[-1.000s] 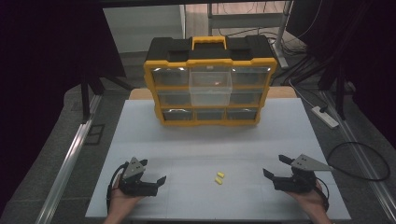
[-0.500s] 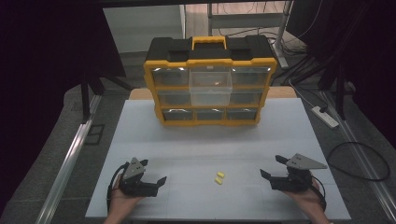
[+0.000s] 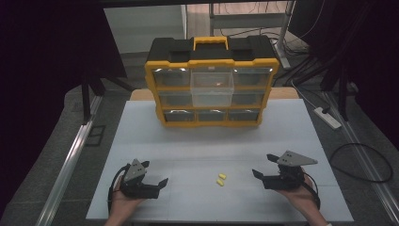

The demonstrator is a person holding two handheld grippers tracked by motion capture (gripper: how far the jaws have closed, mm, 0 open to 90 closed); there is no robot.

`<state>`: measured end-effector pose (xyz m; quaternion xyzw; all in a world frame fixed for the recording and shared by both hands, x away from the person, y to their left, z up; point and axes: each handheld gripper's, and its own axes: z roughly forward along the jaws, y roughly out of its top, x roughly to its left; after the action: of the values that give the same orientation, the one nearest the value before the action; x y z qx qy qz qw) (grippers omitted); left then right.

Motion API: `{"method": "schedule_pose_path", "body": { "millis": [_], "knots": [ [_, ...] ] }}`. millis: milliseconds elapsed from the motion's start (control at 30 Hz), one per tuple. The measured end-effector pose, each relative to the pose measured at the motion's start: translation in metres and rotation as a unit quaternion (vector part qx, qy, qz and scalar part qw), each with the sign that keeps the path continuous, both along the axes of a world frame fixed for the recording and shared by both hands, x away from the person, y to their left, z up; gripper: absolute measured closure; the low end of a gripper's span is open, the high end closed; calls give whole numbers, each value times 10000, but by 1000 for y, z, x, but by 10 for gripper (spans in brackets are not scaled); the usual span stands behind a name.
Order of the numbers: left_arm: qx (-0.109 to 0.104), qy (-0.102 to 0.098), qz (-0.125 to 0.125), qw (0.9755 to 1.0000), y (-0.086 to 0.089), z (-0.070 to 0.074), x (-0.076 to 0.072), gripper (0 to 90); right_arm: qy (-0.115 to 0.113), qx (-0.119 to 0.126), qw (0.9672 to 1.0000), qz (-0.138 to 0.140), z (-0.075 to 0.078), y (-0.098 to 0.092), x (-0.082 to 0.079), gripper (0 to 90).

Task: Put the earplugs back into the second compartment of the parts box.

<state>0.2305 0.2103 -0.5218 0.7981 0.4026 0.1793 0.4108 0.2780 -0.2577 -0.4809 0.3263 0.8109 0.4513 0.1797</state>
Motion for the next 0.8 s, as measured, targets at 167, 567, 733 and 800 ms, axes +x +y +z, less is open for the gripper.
{"method": "schedule_pose_path", "body": {
  "millis": [167, 567, 733, 800],
  "knots": [
    [14, 8, -4, 10000, -1, 0, 0, 40, 8, -122, 9997, 198, 6, 16, 4, 183],
    [20, 8, -9, 10000, 0, -1, 1, 41, 372, -432, 9965, 616, 9, 45, 16, 185],
    [24, 15, -19, 10000, -1, -1, 0, 41, 480, -559, 9946, 724, 7, 56, 19, 185],
    [20, 9, -10, 10000, -1, -1, 0, 41, 516, -564, 9943, 746, 7, 61, 21, 186]
  ]
}}
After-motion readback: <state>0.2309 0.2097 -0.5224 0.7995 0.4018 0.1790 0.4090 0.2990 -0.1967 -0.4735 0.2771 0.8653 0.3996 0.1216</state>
